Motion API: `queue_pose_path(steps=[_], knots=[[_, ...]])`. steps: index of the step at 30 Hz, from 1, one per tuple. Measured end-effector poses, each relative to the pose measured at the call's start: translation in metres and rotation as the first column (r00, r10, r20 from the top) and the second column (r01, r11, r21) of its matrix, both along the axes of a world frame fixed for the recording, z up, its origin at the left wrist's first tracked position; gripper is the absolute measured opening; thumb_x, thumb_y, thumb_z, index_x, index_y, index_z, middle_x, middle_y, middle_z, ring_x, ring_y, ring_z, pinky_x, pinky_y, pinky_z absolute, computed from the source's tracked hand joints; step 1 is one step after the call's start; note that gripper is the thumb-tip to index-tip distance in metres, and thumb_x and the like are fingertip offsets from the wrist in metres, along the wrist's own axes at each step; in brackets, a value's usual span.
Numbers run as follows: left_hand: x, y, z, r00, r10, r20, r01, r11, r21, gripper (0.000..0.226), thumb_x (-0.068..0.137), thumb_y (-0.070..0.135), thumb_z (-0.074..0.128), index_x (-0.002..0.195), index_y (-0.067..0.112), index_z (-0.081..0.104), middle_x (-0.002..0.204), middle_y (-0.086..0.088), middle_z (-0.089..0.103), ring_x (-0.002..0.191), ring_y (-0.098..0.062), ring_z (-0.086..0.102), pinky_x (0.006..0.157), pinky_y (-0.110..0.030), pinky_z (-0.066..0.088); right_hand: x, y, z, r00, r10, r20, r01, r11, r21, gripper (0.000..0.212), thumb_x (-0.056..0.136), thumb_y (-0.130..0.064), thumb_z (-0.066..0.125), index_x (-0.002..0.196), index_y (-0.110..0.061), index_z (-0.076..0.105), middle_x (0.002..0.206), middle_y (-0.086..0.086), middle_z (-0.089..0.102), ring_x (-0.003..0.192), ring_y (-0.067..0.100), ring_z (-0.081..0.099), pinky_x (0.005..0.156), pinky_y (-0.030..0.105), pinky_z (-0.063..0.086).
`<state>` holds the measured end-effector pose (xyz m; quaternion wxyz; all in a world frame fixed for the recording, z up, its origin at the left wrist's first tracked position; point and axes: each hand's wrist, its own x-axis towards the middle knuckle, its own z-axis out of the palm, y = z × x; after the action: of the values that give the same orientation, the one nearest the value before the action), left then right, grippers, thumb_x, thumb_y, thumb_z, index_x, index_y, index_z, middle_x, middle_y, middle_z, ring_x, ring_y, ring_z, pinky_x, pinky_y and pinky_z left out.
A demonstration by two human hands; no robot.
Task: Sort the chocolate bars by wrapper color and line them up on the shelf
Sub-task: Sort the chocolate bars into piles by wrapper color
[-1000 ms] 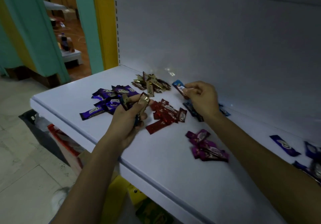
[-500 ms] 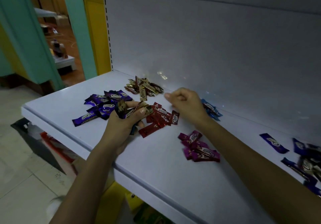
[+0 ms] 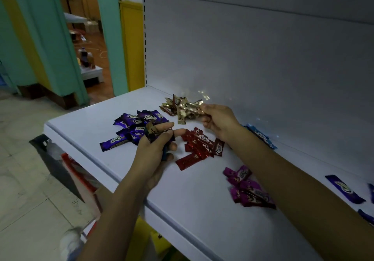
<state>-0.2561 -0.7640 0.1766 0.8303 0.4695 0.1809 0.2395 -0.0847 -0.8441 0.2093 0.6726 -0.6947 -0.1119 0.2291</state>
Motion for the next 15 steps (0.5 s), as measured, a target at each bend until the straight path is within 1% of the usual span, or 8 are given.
queue_pose_path(steps=[2, 4, 8, 10, 11, 12, 14, 15], knots=[[0.001, 0.001, -0.001, 1.0, 0.003, 0.005, -0.003, 1.0, -0.011, 0.026, 0.097, 0.006, 0.049, 0.121, 0.007, 0.057, 0.098, -0.01, 0.074, 0.055, -0.01, 0.052, 0.044, -0.017, 0.042, 0.013, 0.01, 0.0, 0.998, -0.061, -0.018, 0.06, 0.998, -0.018, 0.013, 0.094, -0.01, 0.057, 0.103, -0.002, 0.062, 0.07, 0.006, 0.057, 0.052, 0.009, 0.049, 0.043, 0.016, 0.045], [0.002, 0.001, -0.002, 1.0, 0.0, 0.007, 0.0, 1.0, -0.015, 0.026, 0.096, 0.007, 0.049, 0.121, 0.008, 0.057, 0.099, -0.01, 0.074, 0.055, -0.01, 0.051, 0.044, -0.017, 0.042, 0.023, 0.022, -0.001, 0.996, -0.089, 0.004, 0.089, 0.995, -0.045, 0.013, 0.094, -0.008, 0.056, 0.104, -0.002, 0.062, 0.069, 0.006, 0.056, 0.052, 0.01, 0.048, 0.041, 0.015, 0.044], [0.003, 0.001, -0.003, 1.0, 0.001, -0.001, -0.001, 1.0, -0.015, 0.024, 0.096, 0.008, 0.05, 0.119, 0.01, 0.058, 0.097, -0.008, 0.074, 0.056, -0.009, 0.051, 0.048, -0.018, 0.042, 0.036, 0.045, -0.003, 0.99, -0.125, 0.058, 0.13, 0.988, -0.085, 0.012, 0.094, -0.003, 0.053, 0.097, -0.008, 0.063, 0.065, 0.007, 0.056, 0.049, 0.011, 0.047, 0.041, 0.018, 0.043], [0.004, 0.001, -0.004, 1.0, 0.005, -0.008, -0.005, 1.0, -0.01, 0.024, 0.096, 0.008, 0.05, 0.119, 0.011, 0.058, 0.096, -0.007, 0.074, 0.056, -0.009, 0.052, 0.048, -0.018, 0.043, 0.044, 0.052, -0.008, 0.987, -0.119, 0.109, 0.133, 0.982, -0.134, 0.015, 0.094, -0.001, 0.052, 0.094, -0.009, 0.063, 0.068, 0.01, 0.059, 0.049, 0.013, 0.049, 0.039, 0.019, 0.044], [0.004, 0.002, -0.004, 1.0, 0.009, -0.009, -0.009, 1.0, -0.014, 0.024, 0.096, 0.008, 0.051, 0.119, 0.011, 0.058, 0.096, -0.008, 0.074, 0.057, -0.009, 0.052, 0.048, -0.018, 0.043, 0.047, 0.054, -0.01, 0.985, -0.105, 0.134, 0.128, 0.976, -0.174, 0.013, 0.094, 0.0, 0.052, 0.096, -0.007, 0.064, 0.073, 0.012, 0.062, 0.049, 0.014, 0.051, 0.039, 0.02, 0.046], [0.004, 0.002, -0.005, 1.0, 0.01, -0.007, -0.01, 1.0, -0.023, 0.025, 0.096, 0.008, 0.051, 0.119, 0.01, 0.058, 0.096, -0.008, 0.074, 0.056, -0.009, 0.052, 0.048, -0.018, 0.044, 0.05, 0.055, -0.014, 0.984, -0.092, 0.152, 0.123, 0.971, -0.206, 0.014, 0.093, 0.0, 0.054, 0.102, -0.004, 0.063, 0.08, 0.016, 0.064, 0.05, 0.015, 0.054, 0.041, 0.023, 0.049], [0.003, 0.003, -0.004, 1.0, 0.011, -0.006, -0.012, 0.999, -0.038, 0.025, 0.096, 0.01, 0.051, 0.119, 0.01, 0.059, 0.097, -0.009, 0.074, 0.055, -0.009, 0.051, 0.045, -0.017, 0.043, 0.053, 0.055, -0.02, 0.981, -0.08, 0.175, 0.124, 0.959, -0.254, 0.033, 0.091, 0.002, 0.056, 0.125, -0.001, 0.054, 0.099, 0.021, 0.066, 0.053, 0.016, 0.059, 0.049, 0.026, 0.056], [0.003, 0.002, -0.003, 1.0, 0.012, -0.011, -0.013, 0.999, -0.043, 0.024, 0.096, 0.012, 0.051, 0.119, 0.011, 0.059, 0.097, -0.009, 0.074, 0.054, -0.01, 0.049, 0.044, -0.017, 0.042, 0.053, 0.052, -0.022, 0.979, -0.073, 0.189, 0.123, 0.956, -0.268, 0.042, 0.091, 0.003, 0.055, 0.132, -0.001, 0.047, 0.107, 0.023, 0.065, 0.055, 0.017, 0.06, 0.056, 0.028, 0.058]])
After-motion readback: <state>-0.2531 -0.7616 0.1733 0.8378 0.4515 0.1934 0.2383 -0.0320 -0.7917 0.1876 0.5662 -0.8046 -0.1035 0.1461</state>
